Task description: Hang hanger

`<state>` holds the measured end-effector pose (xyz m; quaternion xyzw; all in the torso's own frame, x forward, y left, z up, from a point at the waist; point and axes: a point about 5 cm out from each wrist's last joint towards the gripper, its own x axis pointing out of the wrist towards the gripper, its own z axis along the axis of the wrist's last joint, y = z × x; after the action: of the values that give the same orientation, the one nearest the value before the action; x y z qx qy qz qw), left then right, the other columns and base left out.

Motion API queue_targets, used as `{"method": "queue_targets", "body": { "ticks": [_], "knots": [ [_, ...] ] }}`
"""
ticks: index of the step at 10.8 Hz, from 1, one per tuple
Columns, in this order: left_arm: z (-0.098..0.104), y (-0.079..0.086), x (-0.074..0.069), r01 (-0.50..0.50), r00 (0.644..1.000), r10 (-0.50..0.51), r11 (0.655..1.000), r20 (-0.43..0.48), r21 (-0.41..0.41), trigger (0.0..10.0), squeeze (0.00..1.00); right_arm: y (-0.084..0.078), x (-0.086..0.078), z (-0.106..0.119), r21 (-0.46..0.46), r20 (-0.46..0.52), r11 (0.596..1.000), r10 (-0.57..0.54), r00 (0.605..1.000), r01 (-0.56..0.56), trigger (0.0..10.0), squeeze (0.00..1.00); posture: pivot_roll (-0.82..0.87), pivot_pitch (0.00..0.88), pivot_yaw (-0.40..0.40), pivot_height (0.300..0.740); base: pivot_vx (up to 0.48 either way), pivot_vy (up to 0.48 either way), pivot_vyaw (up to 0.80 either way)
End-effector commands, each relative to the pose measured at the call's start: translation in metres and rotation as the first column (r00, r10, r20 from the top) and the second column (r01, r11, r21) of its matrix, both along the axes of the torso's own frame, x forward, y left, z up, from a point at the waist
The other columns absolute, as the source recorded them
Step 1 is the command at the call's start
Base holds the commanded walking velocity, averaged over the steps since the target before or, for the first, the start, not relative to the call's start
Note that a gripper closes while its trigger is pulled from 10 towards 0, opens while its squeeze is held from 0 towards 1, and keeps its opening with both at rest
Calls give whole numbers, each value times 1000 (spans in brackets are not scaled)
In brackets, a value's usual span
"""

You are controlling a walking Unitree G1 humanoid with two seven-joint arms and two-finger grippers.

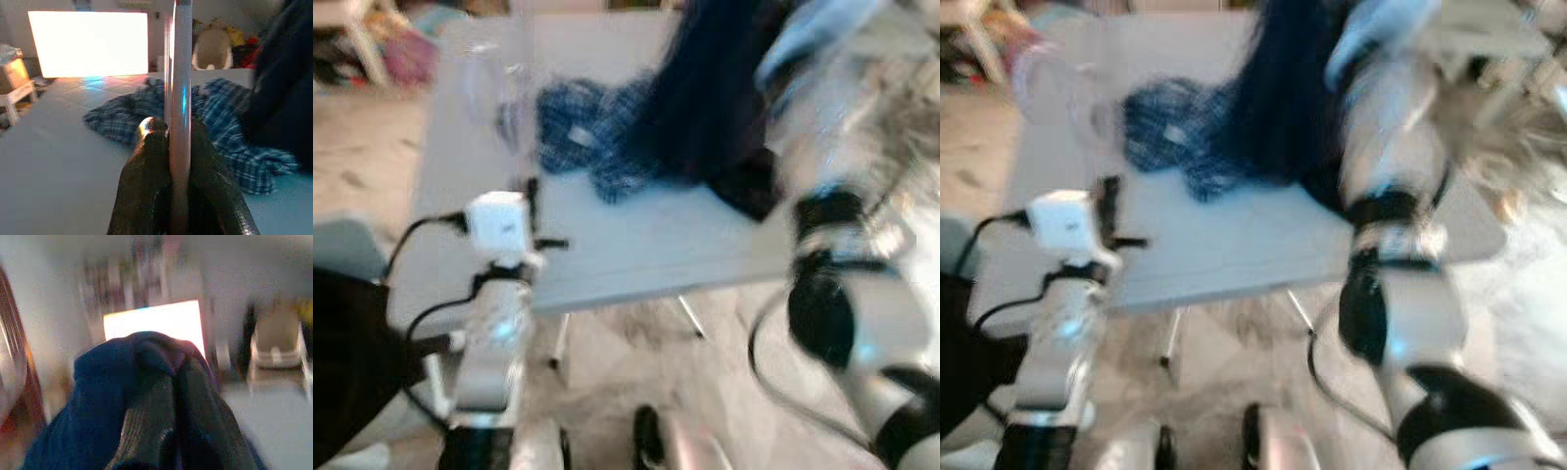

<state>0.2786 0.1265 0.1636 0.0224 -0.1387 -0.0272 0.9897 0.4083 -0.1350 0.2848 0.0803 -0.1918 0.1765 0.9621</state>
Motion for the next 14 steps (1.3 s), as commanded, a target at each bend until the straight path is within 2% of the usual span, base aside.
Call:
{"method": "queue_targets", "body": {
  "ticks": [1, 2, 3, 4, 5, 6, 7, 8, 9, 10, 11, 12, 13, 14],
  "knots": [
    [-15, 4, -1, -20, 997, 21, 1000, -75, 9, 10000, 0, 15, 2, -41, -236, -162, 971, 2, 987, -41, 10000, 0, 99, 165, -71, 740, 0, 0, 0],
    [-16, 6, -1, -22, 997, 23, 1000, -76, 10, 10000, 0, 4, -3, -81, -281, -297, 958, -34, 954, -54, 10000, 1000, 101, 167, -72, 740, 0, 0, 0],
    [-16, 7, -1, -24, 997, 25, 1000, -78, 10, 10000, 0, -2, -7, -94, -319, -344, 945, -49, 938, -68, 10000, 1000, 99, 167, -71, 740, 0, 0, 0],
    [-17, 5, -1, -27, 996, 28, 1000, -80, 9, 10000, 0, -20, -10, -100, -381, -315, 924, -159, 936, 29, 10000, 1000, 89, 168, -66, 740, 0, 0, 0],
    [-18, 2, -1, -23, 997, 24, 1000, -79, 13, 10000, 0, -24, -17, -102, -402, -272, 916, -119, 955, -1, 10000, 1000, 81, 167, -63, 740, 0, 0, 0],
    [-21, 2, -1, -7, 996, 11, 999, -86, 44, 10000, 0, -19, -36, -115, -571, -152, 821, -87, 985, -16, 10000, 1000, 64, 168, -55, 740, 0, 0, 0],
    [-28, 6, -1, -17, 993, 25, 997, -114, 73, 10000, 0, -18, -63, -142, -526, -249, 839, 2, 968, -137, 10000, 1000, 52, 170, -49, 740, 0, 0, 0],
    [-33, 6, 0, -36, 990, 49, 994, -135, 101, 10000, 0, -22, -80, -148, -313, -295, 935, 72, 953, -167, 10000, 1000, 49, 173, -51, 740, 0, 0, 0],
    [-34, 4, -1, -34, 989, 49, 993, -137, 110, 10000, 0, -28, -89, -152, -180, -283, 983, -16, 959, -36, 10000, 1000, 50, 173, -49, 740, 0, 0, 0],
    [-35, 3, -2, -33, 990, 47, 994, -135, 108, 10000, 0, -28, -97, -153, -125, -248, 990, -95, 964, 66, 10000, 1000, 50, 171, -43, 740, 0, 0, 0],
    [-36, 2, -3, -35, 989, 50, 994, -136, 106, 10000, 0, -30, -103, -152, -100, -233, 988, -141, 962, 121, 10000, 1000, 47, 170, -43, 740, 0, 0, 0],
    [-39, 0, -3, -24, 989, 40, 993, -140, 112, 10000, 0, -36, -106, -150, -36, -246, 983, -184, 952, 181, 10000, 1000, 35, 168, -39, 740, 0, 0, 0],
    [-40, -3, -4, -6, 990, 22, 993, -140, 117, 10000, 0, -39, -108, -146, 1, -251, 982, -182, 951, 189, 10000, 1000, 35, 168, -39, 740, 0, 0, 0],
    [-40, -6, -5, 17, 990, -1, 993, -141, 118, 10000, 0, -40, -110, -141, -14, -241, 983, -179, 954, 181, 10000, 0, 19, 170, -38, 740, 0, 0, 0]
  ]
}}
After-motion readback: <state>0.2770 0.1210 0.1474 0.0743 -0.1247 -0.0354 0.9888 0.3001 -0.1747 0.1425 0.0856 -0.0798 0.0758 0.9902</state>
